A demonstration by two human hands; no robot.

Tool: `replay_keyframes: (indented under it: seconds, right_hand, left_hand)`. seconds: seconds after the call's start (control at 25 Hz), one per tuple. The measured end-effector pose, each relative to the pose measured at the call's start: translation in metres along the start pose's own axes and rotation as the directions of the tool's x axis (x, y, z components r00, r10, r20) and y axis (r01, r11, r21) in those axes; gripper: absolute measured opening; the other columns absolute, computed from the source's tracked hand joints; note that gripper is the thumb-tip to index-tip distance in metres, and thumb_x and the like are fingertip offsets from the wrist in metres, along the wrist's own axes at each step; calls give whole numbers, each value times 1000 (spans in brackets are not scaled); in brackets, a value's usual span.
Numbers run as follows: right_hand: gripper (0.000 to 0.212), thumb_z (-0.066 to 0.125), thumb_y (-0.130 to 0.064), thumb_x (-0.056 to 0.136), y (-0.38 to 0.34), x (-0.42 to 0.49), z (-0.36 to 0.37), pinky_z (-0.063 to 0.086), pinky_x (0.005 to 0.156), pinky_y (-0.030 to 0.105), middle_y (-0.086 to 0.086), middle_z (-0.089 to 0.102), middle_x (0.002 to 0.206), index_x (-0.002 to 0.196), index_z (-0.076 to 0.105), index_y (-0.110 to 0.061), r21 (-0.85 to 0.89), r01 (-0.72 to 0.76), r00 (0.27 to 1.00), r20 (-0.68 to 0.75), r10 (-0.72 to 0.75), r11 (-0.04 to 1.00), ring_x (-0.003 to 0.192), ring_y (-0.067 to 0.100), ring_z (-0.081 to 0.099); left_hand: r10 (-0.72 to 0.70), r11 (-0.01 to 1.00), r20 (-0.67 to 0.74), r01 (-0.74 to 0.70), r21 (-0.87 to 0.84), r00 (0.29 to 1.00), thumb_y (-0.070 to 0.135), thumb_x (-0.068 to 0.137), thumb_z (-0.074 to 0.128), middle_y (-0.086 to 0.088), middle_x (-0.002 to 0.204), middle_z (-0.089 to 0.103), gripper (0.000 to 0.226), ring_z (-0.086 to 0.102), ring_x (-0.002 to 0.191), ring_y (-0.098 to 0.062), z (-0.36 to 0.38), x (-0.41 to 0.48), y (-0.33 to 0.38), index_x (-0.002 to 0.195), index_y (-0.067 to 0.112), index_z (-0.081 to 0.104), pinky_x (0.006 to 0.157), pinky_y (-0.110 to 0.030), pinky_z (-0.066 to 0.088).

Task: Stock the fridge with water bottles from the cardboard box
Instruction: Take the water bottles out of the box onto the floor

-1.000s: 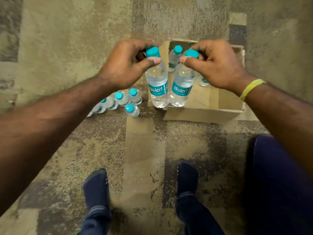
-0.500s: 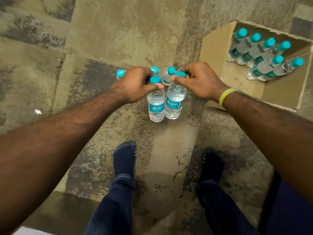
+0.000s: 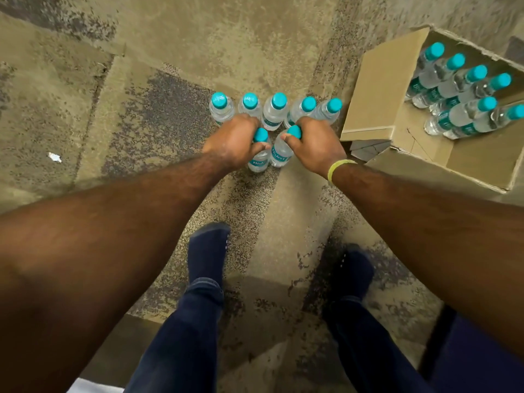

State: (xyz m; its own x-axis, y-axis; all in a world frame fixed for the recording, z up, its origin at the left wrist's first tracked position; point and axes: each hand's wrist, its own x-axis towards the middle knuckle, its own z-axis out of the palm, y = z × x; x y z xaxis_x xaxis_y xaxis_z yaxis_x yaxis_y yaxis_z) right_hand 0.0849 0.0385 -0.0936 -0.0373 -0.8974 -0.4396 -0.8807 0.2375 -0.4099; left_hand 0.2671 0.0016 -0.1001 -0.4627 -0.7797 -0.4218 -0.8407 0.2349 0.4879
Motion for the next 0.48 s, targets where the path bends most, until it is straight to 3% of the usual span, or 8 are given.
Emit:
replay_keyframes:
  seconds: [0.16,0.48]
  right_hand:
    - [34,55,-35,97,-7,-1,3,44,78,39,19,63,110,114,55,-6,-89,-11,1000,-19,9,996,102,37,59]
    - [36,53,-34,97,-5,1,8,47,82,41,18,64,114,122,52,-8,-108,-16,999,-42,12,994,106,36,60]
  left_hand:
    - [15,999,-29,-14,41,999,28,89,68,-8,113,60,34,60,98,-25,7,4,7,117,12,60,87,-42,51]
    - [11,998,-63,-7,59,998,21,89,67,-11,118,56,37,59,102,-28,11,11,10,122,8,58,88,-43,50]
